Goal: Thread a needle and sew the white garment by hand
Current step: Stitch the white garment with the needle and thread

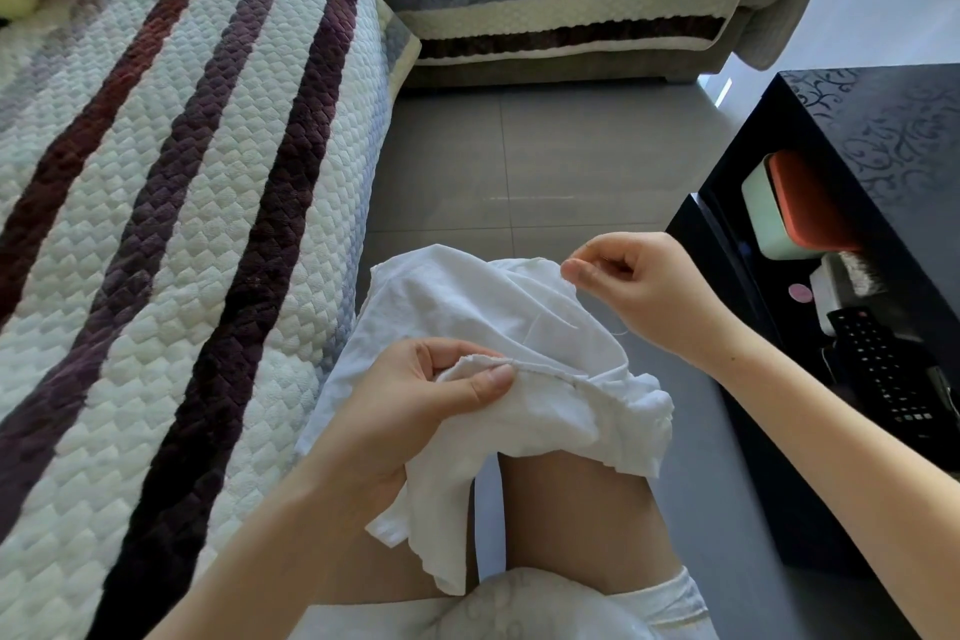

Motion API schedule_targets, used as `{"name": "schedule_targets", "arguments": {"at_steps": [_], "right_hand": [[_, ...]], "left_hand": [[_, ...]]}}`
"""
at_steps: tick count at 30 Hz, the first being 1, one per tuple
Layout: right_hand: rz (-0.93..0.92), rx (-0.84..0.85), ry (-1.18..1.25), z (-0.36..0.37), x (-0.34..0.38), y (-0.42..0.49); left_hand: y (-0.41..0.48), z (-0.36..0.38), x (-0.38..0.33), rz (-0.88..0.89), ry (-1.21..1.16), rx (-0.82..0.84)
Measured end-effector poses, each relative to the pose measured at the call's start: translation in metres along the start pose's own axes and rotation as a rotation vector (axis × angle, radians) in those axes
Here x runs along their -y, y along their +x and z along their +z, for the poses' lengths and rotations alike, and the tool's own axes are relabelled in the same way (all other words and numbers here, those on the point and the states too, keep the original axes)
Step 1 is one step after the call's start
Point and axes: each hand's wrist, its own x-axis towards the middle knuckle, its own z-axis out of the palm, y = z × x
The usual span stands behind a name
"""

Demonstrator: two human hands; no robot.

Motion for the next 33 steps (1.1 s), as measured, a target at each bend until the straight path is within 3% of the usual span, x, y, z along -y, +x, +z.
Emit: {"name": "schedule_targets", "arguments": {"at_steps": [4,8,16,23,29,33], "right_hand": [[-0.013,0.278,0.298,-0.004,0.021,-0.020],[-0.054,0.458,0.204,0.004,0.022,-0.032],[0.020,0.353,0.096,0.006,0.018,-0.037],[-0.052,0.213,-0.007,0.013,0.027,-0.052],[-0.278,0.047,-0.199,0.028,0.035,-0.062],[-0.277,-0.004,-0.228,0.033,0.038,-0.061]], "left_hand": [[0.001,-0.003,0.002,0.020,-0.016,0.041],[0.003,-0.005,0.006,0.041,-0.029,-0.018],[0.002,-0.001,0.016,0.061,0.084,-0.231],[0.007,-0.003,0.017,0.086,0.113,-0.305],[0.008,-0.002,0.015,0.119,0.135,-0.334],[0.008,-0.002,0.015,0.123,0.126,-0.328]]}}
